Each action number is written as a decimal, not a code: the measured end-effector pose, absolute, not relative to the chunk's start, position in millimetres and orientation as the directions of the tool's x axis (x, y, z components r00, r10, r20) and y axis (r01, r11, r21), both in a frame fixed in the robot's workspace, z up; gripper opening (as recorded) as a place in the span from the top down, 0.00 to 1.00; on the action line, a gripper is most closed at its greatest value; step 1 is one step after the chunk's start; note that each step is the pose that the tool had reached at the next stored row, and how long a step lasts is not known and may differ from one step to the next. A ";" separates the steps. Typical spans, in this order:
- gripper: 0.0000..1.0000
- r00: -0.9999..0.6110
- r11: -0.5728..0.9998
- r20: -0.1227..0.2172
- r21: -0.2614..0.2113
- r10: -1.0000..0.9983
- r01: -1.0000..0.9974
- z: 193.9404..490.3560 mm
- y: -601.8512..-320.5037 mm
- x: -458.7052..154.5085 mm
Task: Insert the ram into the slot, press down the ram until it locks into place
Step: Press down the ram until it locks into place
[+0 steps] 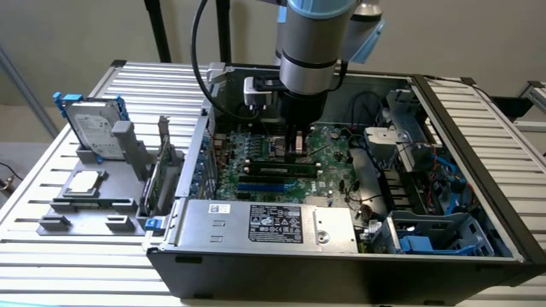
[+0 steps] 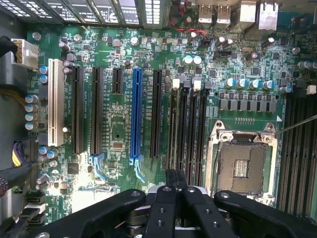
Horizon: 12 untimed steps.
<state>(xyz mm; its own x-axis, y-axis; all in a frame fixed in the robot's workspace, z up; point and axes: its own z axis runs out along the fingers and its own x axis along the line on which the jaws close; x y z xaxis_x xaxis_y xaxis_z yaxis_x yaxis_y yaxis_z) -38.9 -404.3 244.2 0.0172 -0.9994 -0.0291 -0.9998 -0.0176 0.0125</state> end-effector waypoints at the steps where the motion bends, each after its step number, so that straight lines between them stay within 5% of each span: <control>1: 0.90 0.017 -0.017 -0.029 0.012 -0.999 -1.000 243.3 -404.3 -38.9; 12: 0.90 0.005 -0.006 -0.029 0.013 -1.000 -1.000 238.3 -404.3 -39.8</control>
